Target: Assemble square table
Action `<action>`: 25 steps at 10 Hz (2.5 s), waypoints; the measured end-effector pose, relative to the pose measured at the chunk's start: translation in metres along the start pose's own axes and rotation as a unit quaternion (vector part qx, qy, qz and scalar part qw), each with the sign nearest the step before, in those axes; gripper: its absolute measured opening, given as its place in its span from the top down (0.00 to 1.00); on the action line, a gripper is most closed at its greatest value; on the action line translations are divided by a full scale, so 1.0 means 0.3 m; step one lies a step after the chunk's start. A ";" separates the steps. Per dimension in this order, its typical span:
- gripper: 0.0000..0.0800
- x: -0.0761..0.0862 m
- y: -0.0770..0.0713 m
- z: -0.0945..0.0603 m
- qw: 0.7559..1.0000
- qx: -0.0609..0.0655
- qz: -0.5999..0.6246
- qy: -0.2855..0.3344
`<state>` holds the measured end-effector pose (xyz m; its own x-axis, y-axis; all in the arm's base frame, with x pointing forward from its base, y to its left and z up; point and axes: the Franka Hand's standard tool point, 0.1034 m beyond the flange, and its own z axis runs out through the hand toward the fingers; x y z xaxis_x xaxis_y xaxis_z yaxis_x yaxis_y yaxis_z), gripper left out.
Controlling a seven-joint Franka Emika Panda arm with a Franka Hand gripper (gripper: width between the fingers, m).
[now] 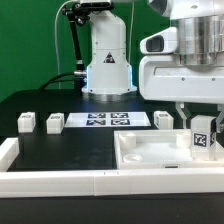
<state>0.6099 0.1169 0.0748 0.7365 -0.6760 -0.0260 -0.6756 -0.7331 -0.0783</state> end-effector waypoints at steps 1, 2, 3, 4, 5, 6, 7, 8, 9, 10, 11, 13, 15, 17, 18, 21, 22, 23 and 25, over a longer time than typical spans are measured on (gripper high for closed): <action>0.63 -0.011 -0.001 0.000 0.998 -0.007 0.057 -0.007; 0.63 -0.013 -0.001 -0.001 0.996 -0.010 0.093 -0.008; 0.63 -0.013 -0.001 0.000 0.987 -0.009 0.157 -0.009; 0.63 -0.012 0.000 -0.001 0.980 -0.009 0.197 -0.010; 0.63 -0.012 0.000 0.000 0.975 -0.009 0.220 -0.010; 0.63 -0.012 0.000 0.001 0.971 -0.007 0.237 -0.012; 0.63 -0.013 0.000 0.001 0.969 -0.007 0.248 -0.013; 0.63 -0.014 -0.001 0.001 0.972 -0.007 0.236 -0.014; 0.36 -0.015 -0.001 0.001 0.976 -0.007 0.217 -0.014; 0.36 -0.017 0.000 0.002 0.980 -0.007 0.201 -0.015; 0.23 -0.023 -0.001 0.005 0.988 -0.007 0.153 -0.015; 0.20 -0.037 -0.008 0.007 0.999 -0.006 0.027 -0.017; 0.19 -0.052 -0.019 0.008 0.997 -0.004 -0.079 -0.018; 0.19 -0.048 -0.023 0.004 0.988 -0.002 -0.154 -0.017; 0.19 -0.041 -0.021 0.002 0.979 -0.002 -0.205 -0.016; 0.19 -0.022 -0.008 -0.001 0.946 0.000 -0.324 -0.015; 0.19 -0.022 -0.010 -0.001 0.940 0.000 -0.340 -0.014; 0.19 -0.019 -0.009 -0.001 0.923 -0.002 -0.386 -0.012; 0.20 -0.011 -0.003 -0.001 0.901 -0.002 -0.434 -0.011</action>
Offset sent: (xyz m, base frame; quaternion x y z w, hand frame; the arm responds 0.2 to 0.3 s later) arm -0.0005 -0.0063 0.0003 -0.0272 0.0085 0.2484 0.9682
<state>0.6080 0.1198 0.0751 0.9878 0.1541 0.0231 0.1554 -0.9850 -0.0744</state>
